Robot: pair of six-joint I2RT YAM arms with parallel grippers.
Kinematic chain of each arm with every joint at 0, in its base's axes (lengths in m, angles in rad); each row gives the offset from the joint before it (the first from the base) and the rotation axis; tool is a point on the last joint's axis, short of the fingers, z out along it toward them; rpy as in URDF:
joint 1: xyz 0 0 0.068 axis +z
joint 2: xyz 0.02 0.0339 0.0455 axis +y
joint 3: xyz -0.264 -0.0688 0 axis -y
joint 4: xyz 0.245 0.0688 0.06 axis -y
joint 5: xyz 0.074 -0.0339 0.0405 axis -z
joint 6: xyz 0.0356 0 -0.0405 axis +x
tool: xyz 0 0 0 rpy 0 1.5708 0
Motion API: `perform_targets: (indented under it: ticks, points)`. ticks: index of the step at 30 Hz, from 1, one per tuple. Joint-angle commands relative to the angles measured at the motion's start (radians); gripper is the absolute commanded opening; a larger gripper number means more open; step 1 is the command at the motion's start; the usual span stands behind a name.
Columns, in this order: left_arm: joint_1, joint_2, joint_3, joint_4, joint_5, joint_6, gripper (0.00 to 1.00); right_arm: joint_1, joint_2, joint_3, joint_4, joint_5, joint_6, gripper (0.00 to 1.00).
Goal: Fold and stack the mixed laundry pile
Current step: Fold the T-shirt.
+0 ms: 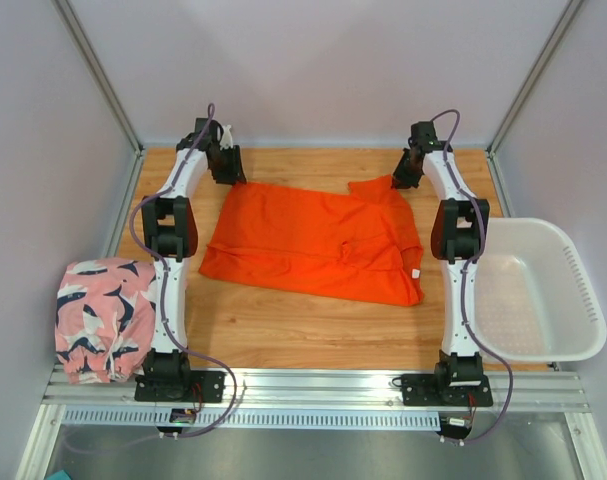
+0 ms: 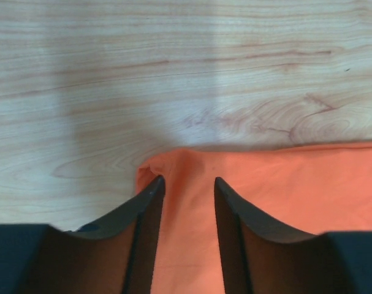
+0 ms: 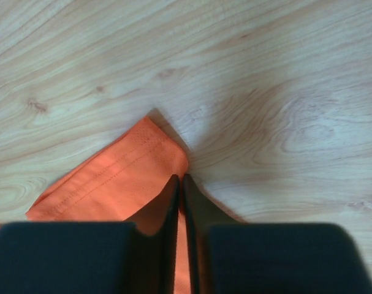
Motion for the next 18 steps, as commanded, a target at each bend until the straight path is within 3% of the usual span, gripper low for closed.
perform_targets:
  ticks: [1,3,6,7,9,18]
  points:
    - [0.004,-0.008,-0.004,0.021,0.055,-0.027,0.4,0.007,-0.026,-0.034,0.01,-0.046,0.002,0.04]
    - [0.005,-0.013,-0.012,0.024,0.069,-0.023,0.37,0.007,-0.057,-0.079,0.024,-0.043,0.001,0.0]
    - [0.01,-0.023,-0.026,0.035,0.069,-0.017,0.23,0.007,-0.105,-0.111,0.049,-0.046,-0.002,0.0]
    - [0.013,-0.025,-0.026,0.038,0.067,-0.015,0.12,0.007,-0.113,-0.113,0.05,-0.046,-0.002,0.0]
    - [0.017,-0.031,-0.021,0.041,0.045,-0.011,0.02,0.007,-0.136,-0.119,0.053,-0.049,-0.007,0.0]
    - [0.025,-0.114,-0.061,0.073,-0.012,0.031,0.0,0.018,-0.272,-0.237,0.104,-0.072,-0.011,0.0]
